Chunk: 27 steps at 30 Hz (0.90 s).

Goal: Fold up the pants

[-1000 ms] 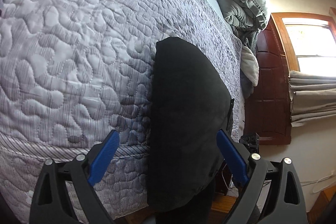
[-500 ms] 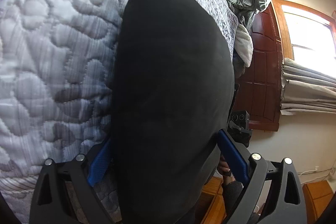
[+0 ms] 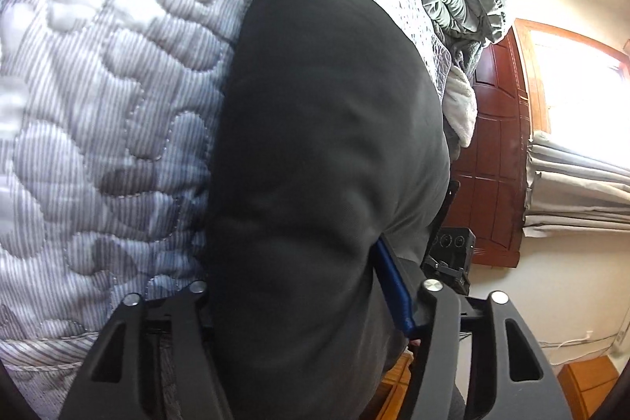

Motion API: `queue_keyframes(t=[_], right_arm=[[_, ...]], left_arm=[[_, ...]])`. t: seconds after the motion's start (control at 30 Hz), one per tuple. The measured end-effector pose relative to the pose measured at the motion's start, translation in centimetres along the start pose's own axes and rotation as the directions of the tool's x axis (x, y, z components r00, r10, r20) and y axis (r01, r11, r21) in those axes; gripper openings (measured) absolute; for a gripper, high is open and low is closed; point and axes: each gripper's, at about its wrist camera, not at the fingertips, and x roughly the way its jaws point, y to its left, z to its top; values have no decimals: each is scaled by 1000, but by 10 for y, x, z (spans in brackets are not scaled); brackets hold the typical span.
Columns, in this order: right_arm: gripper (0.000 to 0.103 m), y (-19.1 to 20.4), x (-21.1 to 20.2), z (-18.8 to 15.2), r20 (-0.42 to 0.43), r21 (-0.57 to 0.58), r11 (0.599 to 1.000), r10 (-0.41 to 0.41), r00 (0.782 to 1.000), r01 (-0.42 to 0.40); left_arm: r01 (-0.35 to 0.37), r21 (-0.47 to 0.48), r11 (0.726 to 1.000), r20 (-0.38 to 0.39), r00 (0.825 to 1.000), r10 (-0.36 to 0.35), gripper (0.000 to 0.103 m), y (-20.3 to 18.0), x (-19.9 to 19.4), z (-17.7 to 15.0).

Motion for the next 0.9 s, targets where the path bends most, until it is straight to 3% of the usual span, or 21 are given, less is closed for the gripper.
queue_keyframes(t=[0.2, 0.47, 0.67, 0.9], right_arm=[[37, 19, -5, -4, 27, -33, 999, 4, 1000, -3], [34, 87, 7, 28, 8, -139, 990, 17, 1000, -16], [34, 141, 36, 89, -12, -208, 978, 18, 1000, -20], [34, 185, 97, 173, -27, -209, 978, 6, 1000, -12]], left_arm=[[-29, 33, 999, -2, 1000, 29, 39, -16, -7, 0], [-67, 86, 994, 61, 996, 61, 37, -39, -41, 10], [-104, 103, 989, 126, 988, 91, 37, -55, -83, 57], [-131, 63, 989, 151, 981, 120, 37, -50, -121, 145]])
